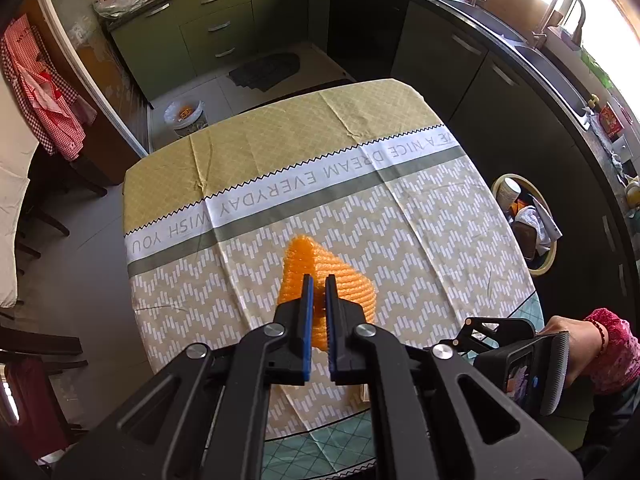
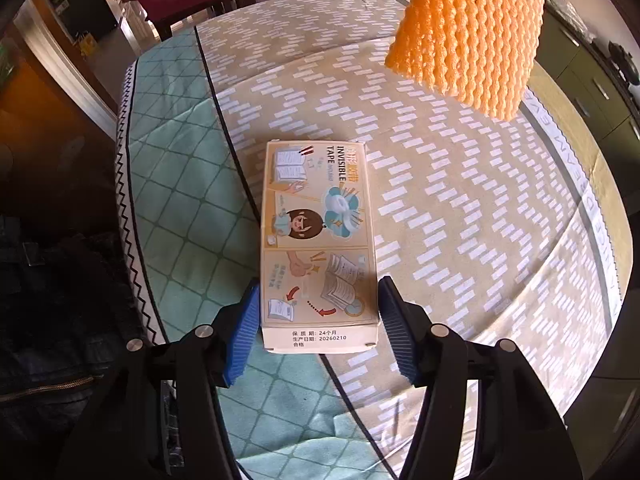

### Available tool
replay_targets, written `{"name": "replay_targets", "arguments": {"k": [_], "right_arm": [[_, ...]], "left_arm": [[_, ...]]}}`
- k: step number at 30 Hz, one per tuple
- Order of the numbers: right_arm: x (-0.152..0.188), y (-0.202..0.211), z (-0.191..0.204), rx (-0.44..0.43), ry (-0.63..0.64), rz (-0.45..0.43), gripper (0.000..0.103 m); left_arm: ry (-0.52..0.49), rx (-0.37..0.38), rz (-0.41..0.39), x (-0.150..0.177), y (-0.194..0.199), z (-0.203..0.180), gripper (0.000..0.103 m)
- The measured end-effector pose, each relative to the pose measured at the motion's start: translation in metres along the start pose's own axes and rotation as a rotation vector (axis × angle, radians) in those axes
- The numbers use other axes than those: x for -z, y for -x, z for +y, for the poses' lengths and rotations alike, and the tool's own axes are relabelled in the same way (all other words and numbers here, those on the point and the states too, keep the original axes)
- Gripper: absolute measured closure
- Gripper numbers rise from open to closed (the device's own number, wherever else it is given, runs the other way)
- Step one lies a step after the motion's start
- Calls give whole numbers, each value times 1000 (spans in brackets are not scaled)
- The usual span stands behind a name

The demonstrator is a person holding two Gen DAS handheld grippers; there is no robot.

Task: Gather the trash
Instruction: 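Grasp the tape box with right gripper and drop it in the bin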

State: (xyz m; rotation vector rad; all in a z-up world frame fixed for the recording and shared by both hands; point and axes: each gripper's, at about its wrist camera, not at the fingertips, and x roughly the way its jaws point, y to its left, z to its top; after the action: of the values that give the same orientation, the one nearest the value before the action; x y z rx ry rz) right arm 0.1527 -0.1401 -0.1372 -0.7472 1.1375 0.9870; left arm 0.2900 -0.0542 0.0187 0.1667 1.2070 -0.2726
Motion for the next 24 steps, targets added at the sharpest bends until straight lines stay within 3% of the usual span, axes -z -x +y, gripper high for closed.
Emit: {"name": "replay_targets", "arguments": {"k": [4,9,14,18,24], "right_arm": [[11,10,-4,6,-49,-25,46],[61,53,-32,71,-190,-85,46],[153,94,-93,253,-476,-64,46],[234,116,-148,340,-743,-20,46],[311,109,-198,384,-1015,37,45]], "left_arm": [[-2,4,1,1,0,-2,97],[-26,16,-8,-2,3,-14,97],[-68,43,-18,-7,6,-39,97],[-117,64,-20,-11,7,-68,97],[-199,97,-16,-16,6,-117,97]]}}
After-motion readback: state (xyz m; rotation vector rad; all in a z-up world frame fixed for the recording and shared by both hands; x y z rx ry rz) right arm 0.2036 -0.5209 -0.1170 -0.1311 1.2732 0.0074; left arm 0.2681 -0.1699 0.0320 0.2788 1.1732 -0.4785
